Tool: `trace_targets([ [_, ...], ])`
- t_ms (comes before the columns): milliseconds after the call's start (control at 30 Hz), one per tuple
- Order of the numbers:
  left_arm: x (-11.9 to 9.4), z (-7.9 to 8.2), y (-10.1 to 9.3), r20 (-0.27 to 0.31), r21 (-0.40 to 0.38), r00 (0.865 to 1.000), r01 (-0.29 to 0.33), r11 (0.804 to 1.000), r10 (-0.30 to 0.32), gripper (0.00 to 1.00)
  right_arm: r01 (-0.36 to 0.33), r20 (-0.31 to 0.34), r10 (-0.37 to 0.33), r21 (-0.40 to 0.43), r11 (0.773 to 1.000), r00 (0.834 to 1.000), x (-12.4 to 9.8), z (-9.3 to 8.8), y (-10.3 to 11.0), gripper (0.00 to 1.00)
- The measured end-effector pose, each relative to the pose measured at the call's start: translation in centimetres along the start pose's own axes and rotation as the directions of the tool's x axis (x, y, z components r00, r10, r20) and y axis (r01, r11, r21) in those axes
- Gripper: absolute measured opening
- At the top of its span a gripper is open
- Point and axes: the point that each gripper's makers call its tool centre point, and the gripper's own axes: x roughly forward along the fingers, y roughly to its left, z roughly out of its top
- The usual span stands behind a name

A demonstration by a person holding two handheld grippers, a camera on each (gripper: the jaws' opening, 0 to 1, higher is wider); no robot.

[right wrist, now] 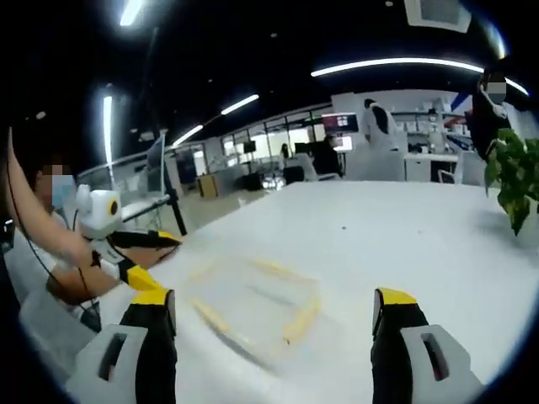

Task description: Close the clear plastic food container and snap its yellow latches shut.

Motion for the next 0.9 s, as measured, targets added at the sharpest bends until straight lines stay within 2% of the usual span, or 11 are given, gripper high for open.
trace_targets([
  [267,-2.4,0.0,1.0,0.038,-0.088,0.998,-0.052,0.995,0.055,0.87,0.048,0.013,-0.048,0.019,0.999,0.999,-1.7,0.1,-0.6,0.98],
  [467,-4.3,-0.6,1.9,0.053,-0.177,0.994,-0.086,0.981,0.096,0.87,0.069,0.027,-0.07,0.038,0.997,0.997,-3.4,0.5,-0.3,0.97],
  [900,-7.5,-1.1,1.4,0.078,-0.209,0.991,-0.093,0.973,0.111,0.88,0.091,0.051,-0.094,0.057,0.994,0.994,-5.6,0.8,0.7,0.95],
])
